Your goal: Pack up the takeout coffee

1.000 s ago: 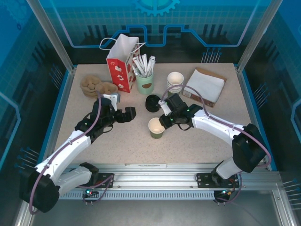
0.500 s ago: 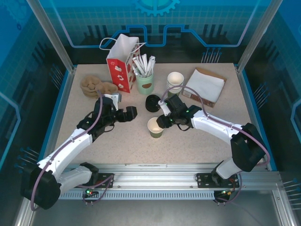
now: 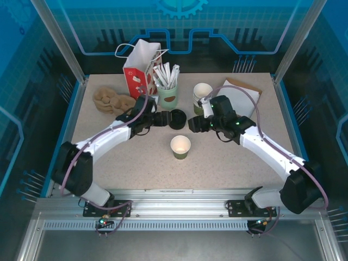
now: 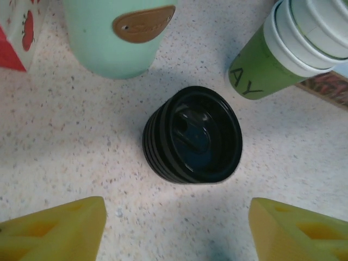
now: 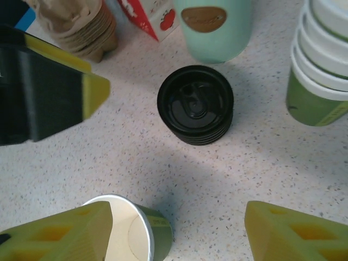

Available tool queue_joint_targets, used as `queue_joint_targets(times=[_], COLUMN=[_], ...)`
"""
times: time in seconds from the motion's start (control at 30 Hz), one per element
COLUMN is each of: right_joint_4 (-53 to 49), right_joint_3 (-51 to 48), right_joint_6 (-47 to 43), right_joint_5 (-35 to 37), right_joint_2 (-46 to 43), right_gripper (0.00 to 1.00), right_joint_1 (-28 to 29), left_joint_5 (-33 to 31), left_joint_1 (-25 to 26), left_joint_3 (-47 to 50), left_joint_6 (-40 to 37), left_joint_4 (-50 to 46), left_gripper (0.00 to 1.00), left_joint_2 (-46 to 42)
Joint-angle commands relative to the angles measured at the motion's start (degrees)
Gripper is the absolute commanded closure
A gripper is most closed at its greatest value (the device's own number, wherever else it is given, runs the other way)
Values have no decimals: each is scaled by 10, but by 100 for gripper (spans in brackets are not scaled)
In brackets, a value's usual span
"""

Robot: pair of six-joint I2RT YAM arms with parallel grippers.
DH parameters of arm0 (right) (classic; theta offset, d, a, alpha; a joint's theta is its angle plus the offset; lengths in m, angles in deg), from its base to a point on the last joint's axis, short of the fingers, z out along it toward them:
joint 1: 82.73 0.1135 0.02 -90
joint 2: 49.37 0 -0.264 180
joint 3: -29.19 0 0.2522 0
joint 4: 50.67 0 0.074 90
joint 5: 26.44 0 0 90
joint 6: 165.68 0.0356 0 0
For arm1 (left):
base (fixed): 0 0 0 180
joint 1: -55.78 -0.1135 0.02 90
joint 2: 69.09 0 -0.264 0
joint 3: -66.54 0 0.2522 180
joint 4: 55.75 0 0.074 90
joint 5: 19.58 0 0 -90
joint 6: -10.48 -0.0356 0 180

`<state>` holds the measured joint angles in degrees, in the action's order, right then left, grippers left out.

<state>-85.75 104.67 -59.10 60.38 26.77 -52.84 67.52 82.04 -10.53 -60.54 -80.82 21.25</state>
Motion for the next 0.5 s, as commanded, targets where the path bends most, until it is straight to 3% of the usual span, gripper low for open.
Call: queue_joint_targets(times=[0.0, 0.13, 0.47], right_joint_4=[8, 4, 6], right_joint_3=[-18, -38, -63], right_joint_6=[14, 20, 27], right_joint_5=[13, 6, 5], right_joint_2=[-30, -46, -63], right_gripper=[31, 30, 29], right_joint_1=[-16, -32, -39], left_joint_5=[-61, -93, -98], left_joint_1=[18, 26, 33], left_joint_3=[-70, -132, -201], left_joint_6=[-51, -73, -86], left_joint_4=[-56, -92, -127], left_gripper=[34, 43, 59], left_joint_2=[55, 116, 192])
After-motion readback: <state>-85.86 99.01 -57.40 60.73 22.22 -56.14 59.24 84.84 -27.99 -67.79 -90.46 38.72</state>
